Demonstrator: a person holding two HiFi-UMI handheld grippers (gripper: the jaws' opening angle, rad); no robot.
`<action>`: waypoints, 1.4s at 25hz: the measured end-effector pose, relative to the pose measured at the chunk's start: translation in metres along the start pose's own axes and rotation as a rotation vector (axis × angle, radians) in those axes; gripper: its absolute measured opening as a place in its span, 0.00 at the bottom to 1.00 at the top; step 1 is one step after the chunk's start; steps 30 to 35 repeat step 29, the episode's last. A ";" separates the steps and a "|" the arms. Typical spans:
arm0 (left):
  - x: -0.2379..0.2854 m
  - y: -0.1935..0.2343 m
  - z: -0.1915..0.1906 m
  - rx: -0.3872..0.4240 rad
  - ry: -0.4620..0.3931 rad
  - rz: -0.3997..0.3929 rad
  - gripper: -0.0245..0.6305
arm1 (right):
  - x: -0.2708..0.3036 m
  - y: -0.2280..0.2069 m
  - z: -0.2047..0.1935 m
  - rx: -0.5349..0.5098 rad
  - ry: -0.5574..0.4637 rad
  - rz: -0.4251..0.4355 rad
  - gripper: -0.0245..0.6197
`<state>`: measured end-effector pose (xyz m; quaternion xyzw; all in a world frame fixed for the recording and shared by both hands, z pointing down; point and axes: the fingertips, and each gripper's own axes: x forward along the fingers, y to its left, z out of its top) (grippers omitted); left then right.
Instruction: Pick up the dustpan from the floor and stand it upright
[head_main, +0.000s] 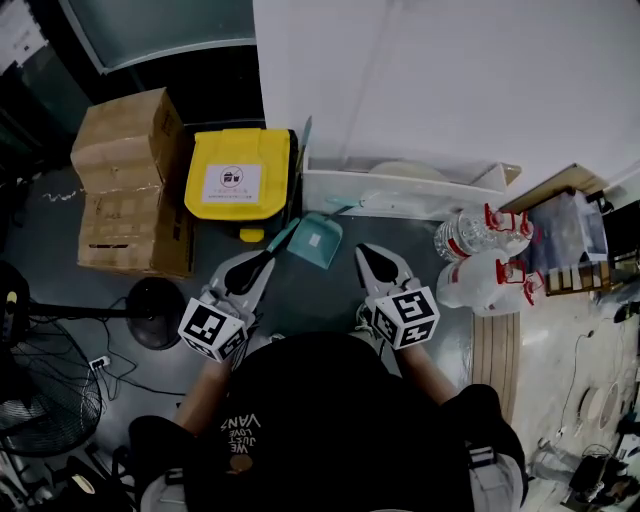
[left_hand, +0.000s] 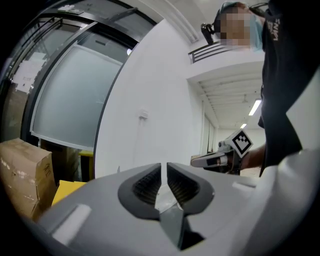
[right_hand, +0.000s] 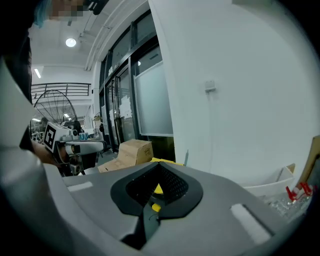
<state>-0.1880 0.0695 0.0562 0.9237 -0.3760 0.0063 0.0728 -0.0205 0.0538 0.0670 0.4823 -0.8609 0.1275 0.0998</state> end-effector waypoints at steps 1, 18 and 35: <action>-0.002 -0.001 0.000 -0.002 0.001 0.002 0.17 | -0.001 0.001 0.001 -0.006 0.000 -0.002 0.04; -0.019 0.002 0.000 -0.030 -0.020 0.081 0.12 | -0.002 0.014 0.002 -0.032 -0.001 0.003 0.04; -0.023 -0.007 -0.007 -0.026 -0.019 0.065 0.12 | -0.006 0.015 -0.007 -0.013 -0.007 -0.011 0.04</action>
